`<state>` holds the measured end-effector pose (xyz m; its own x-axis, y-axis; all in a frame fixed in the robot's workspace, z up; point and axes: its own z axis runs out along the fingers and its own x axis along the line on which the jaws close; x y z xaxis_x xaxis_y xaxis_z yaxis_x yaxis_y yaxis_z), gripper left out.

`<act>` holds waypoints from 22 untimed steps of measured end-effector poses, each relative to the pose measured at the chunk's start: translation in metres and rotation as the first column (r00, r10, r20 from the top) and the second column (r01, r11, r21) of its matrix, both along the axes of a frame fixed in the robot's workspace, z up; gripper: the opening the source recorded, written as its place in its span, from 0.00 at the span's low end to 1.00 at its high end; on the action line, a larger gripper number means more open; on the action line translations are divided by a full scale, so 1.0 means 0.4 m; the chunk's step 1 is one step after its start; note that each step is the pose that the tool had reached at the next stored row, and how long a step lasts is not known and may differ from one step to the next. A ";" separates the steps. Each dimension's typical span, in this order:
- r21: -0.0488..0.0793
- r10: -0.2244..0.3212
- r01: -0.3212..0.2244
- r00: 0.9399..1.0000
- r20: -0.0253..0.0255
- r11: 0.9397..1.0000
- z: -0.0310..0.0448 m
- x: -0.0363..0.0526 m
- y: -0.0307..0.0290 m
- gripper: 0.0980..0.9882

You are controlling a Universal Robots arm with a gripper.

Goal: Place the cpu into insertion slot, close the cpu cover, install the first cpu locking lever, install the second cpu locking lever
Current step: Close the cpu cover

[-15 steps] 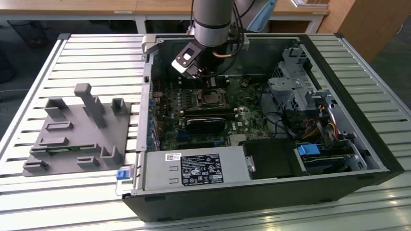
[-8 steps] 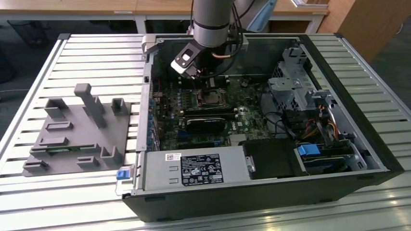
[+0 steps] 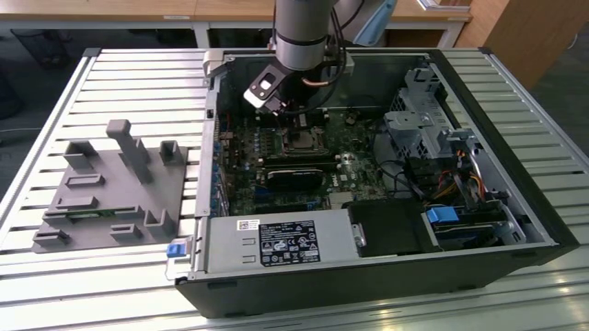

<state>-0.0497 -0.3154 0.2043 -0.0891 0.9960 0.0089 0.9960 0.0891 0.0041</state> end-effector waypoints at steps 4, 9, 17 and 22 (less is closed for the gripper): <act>0.000 0.000 0.000 1.000 0.000 1.000 -0.006 -0.001 0.000 0.01; -0.001 0.000 0.000 1.000 0.000 1.000 -0.009 -0.001 0.000 0.01; 0.000 0.000 0.000 1.000 0.000 1.000 -0.004 -0.001 0.000 0.01; 0.000 0.000 0.000 1.000 0.000 1.000 -0.003 -0.010 0.000 0.01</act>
<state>-0.0538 -0.3154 0.2030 -0.0896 0.9959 0.0087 0.9960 0.0896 0.0043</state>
